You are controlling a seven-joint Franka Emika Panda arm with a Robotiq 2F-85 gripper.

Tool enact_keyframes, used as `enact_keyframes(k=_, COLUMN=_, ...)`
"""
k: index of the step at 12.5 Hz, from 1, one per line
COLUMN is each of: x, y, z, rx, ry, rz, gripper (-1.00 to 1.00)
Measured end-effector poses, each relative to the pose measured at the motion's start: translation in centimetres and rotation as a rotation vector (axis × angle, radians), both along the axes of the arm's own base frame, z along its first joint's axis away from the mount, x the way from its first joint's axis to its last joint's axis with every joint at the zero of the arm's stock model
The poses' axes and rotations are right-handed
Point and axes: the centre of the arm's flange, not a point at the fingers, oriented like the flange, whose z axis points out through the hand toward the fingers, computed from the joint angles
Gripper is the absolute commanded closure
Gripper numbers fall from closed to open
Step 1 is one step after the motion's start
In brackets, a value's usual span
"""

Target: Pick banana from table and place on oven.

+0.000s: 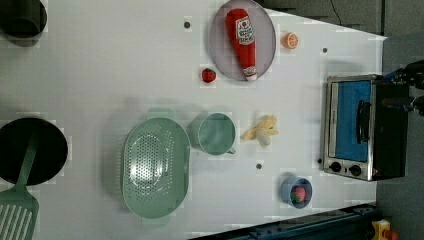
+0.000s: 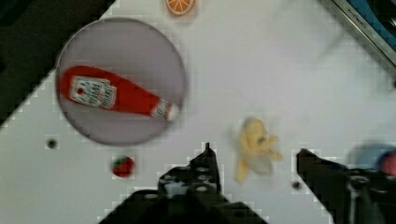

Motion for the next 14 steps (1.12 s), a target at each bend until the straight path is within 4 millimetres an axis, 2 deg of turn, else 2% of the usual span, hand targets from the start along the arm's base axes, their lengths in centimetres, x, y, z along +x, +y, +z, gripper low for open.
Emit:
enact_keyframes(k=1, x=-4.1, y=-0.1, z=-1.1, rx=0.000, ry=0.074, rz=-0.019, gripper=-0.59)
enact_keyframes(k=2, x=-8.2, y=-0.3, z=-0.8, rx=0.001, ry=0.112, rz=-0.047, gripper=-0.81)
enact_keyframes(k=3, x=-11.2, y=-0.7, z=0.3, rx=0.005, ry=0.086, rz=-0.069, gripper=-1.00)
enact_keyframes(k=4, x=-13.5, y=-1.1, z=1.9, rx=0.017, ry=0.042, rz=-0.083, gripper=-1.00)
enact_keyframes(k=5, x=-14.9, y=-1.3, z=3.6, rx=0.027, ry=-0.005, rz=-0.092, gripper=-1.00)
enact_keyframes(k=6, x=-15.5, y=-1.5, z=5.6, rx=0.022, ry=-0.059, rz=-0.097, gripper=-1.00)
enact_keyframes(k=7, x=-15.5, y=-1.6, z=6.9, rx=0.018, ry=-0.109, rz=-0.099, gripper=-1.00)
enact_keyframes(k=8, x=-15.1, y=-1.8, z=7.1, rx=0.018, ry=-0.127, rz=-0.105, gripper=-1.00)
enact_keyframes(k=9, x=-14.5, y=-2.1, z=6.1, rx=0.034, ry=-0.133, rz=-0.116, gripper=-1.00)
enact_keyframes(k=10, x=-13.4, y=-2.3, z=4.3, rx=0.047, ry=-0.140, rz=-0.124, gripper=-1.00)
enact_keyframes(k=11, x=-11.9, y=-2.4, z=1.6, rx=0.029, ry=-0.127, rz=-0.118, gripper=-1.00)
enact_keyframes(k=13, x=-9.8, y=-2.0, z=-6.5, rx=0.033, ry=-0.078, rz=-0.114, gripper=-1.00)
enact_keyframes(k=14, x=-9.7, y=-1.6, z=-11.1, rx=0.024, ry=-0.019, rz=-0.104, gripper=-1.00)
